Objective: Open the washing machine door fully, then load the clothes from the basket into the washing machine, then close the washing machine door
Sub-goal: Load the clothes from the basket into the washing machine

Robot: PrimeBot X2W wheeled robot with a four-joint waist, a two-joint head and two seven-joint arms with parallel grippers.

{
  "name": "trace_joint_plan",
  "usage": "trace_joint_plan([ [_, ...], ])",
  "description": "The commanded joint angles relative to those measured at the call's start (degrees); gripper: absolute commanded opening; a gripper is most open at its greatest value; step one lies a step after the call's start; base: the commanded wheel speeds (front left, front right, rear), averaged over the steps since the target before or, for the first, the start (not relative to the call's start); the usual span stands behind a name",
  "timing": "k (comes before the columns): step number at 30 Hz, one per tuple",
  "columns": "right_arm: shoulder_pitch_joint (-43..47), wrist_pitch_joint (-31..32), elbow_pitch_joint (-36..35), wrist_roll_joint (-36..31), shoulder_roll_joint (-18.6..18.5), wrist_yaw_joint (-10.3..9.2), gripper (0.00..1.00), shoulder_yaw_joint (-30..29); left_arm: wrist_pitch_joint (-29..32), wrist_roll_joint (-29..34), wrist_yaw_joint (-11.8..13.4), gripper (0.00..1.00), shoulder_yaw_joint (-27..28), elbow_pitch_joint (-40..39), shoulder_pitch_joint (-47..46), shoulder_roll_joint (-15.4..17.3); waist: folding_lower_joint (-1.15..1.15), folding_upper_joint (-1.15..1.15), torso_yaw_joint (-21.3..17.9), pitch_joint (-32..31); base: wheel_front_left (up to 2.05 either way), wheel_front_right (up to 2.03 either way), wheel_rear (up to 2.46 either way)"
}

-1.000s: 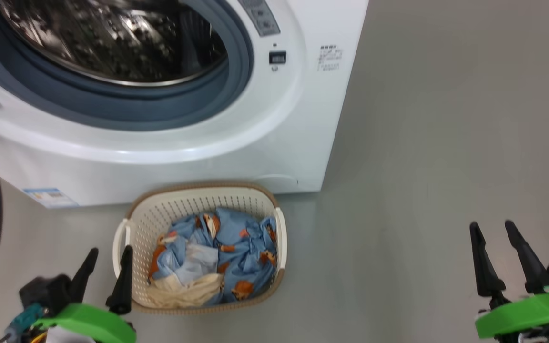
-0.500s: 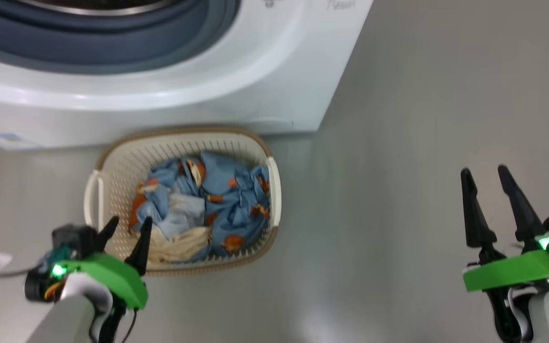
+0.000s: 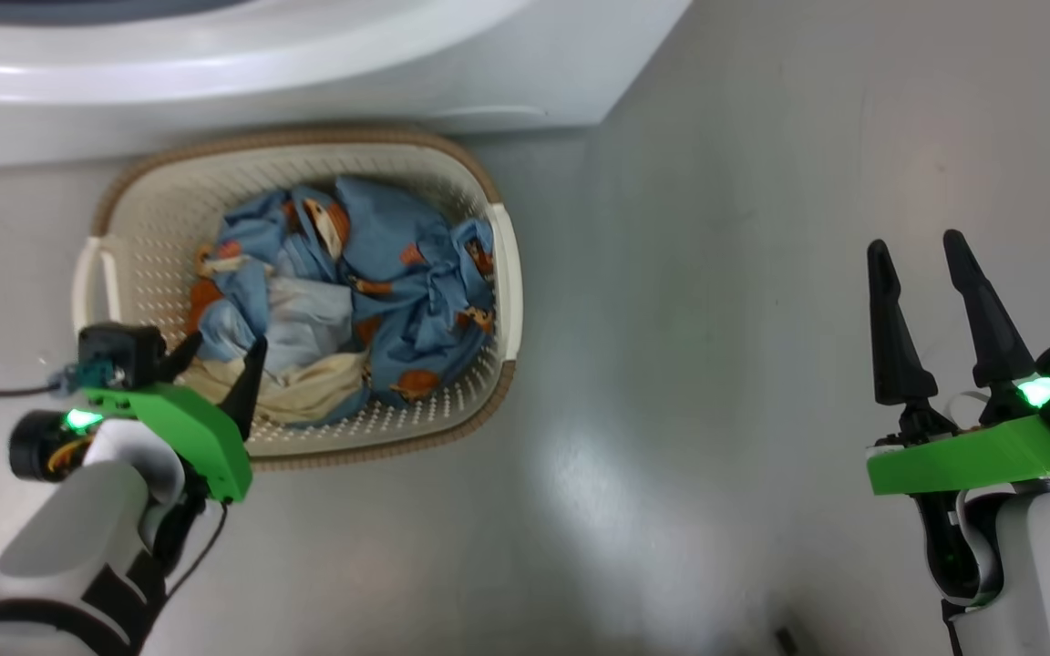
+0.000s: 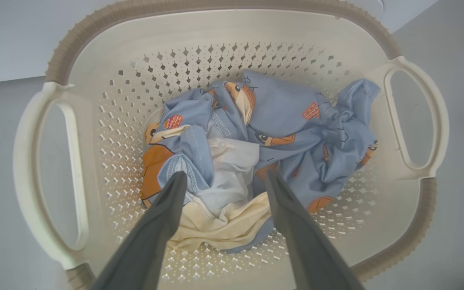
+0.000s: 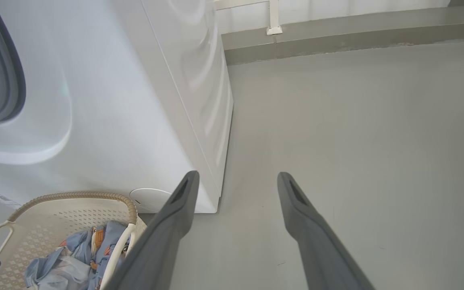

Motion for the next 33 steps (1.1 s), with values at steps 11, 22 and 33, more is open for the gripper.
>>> trace_joint_plan([
  [11, -1.4, -0.7, -2.4, -0.8, 1.5, 0.35, 1.0, 2.4, 1.8, -5.7, -0.1, 1.0, -8.1, 4.3, -7.0, 4.2, 0.0, 0.0, -2.2, 7.9, 0.0, 0.0, 0.0],
  [22, -2.4, -0.7, -3.5, -1.1, 2.1, 0.35, 1.0, 2.9, 4.1, -8.3, -0.1, 1.0, -14.8, 8.6, -12.7, 4.4, 0.0, 0.0, -3.0, 11.4, 0.0, 0.0, 0.0],
  [33, -3.4, -0.7, -4.1, -0.9, 2.8, 0.35, 1.0, 4.0, 5.4, -9.3, -0.1, 1.0, -17.9, 12.4, -16.4, 3.9, 0.0, 0.0, -4.3, 13.9, 0.0, 0.0, 0.0],
])
